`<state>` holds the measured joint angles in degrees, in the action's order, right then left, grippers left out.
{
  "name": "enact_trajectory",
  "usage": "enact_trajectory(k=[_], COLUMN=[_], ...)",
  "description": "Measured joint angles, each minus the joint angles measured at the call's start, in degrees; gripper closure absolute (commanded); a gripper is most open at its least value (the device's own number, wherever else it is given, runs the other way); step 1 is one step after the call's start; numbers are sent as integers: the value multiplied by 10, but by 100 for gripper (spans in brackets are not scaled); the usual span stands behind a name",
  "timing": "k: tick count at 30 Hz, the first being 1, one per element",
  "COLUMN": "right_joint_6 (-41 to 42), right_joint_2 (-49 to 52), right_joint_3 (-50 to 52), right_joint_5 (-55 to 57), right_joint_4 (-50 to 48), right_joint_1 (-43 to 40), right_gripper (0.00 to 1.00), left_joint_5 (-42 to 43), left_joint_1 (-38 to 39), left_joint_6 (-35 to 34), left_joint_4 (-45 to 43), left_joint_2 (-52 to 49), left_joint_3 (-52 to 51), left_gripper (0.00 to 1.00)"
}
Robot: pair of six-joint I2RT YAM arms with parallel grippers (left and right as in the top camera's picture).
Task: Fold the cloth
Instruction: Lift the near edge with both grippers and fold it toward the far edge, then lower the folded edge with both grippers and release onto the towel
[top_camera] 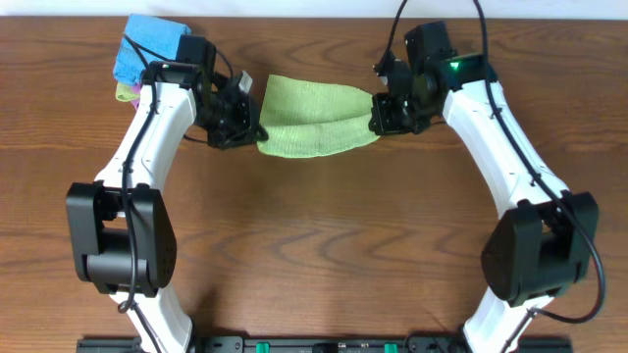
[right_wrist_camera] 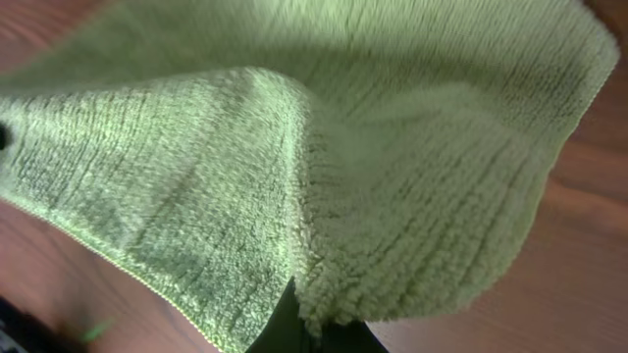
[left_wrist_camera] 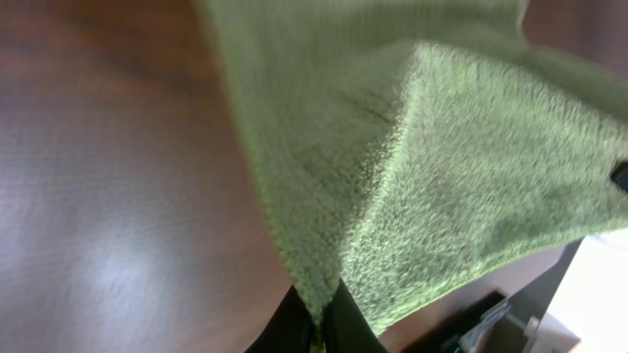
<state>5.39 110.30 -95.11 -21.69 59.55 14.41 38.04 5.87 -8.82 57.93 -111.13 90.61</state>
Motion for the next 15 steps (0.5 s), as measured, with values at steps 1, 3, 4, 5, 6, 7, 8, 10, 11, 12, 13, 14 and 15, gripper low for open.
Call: enact_trajectory(k=[1,3,4,5,6,7,8,10,11,12,13,14,15], right_joint_6=[-1,-4,-5,-5,-5,-7,-7,-8,-9,-9,-9,-9,-9], right_joint_2=[0,0,0,0,0,0,0,-2,-6,-9,-12,-16,-19], right_joint_3=[19,63,93,108,119,132,142,158,170,178,186,194,204], right_joint_5=[0,-2,-3,-3,-3,-4,-4,-4,-4,-4,-4,-4,-4], right_joint_4=[-2,-12,-25,-31,-38,-51,-62,-74,-77,-78,-77,-79,-81], right_joint_1=[3,9,12,15,17,20,24,30,33,34,35,35,35], right_gripper=[98,98,98,98,98,98,98,99,98,98,99,98,98], left_joint_5=[-5,-10,-12,-12,-13,-14,-14,-14,-14,-14,-14,-14,-14], left_joint_1=[0,0,0,0,0,0,0,0,0,0,0,0,0], left_joint_6=[10,21,27,29,31,31,32,33,33,34,35,37,41], left_joint_4=[4,2,0,-1,-3,-8,-12,-19,-23,-24,-25,-25,-25], left_joint_2=[0,0,0,0,0,0,0,0,0,0,0,0,0], left_joint_3=[-2,-14,-32,-45,-61,-79,-95,-122,-136,-146,-153,-160,-169], left_gripper=[94,94,94,94,94,94,94,94,94,94,94,94,94])
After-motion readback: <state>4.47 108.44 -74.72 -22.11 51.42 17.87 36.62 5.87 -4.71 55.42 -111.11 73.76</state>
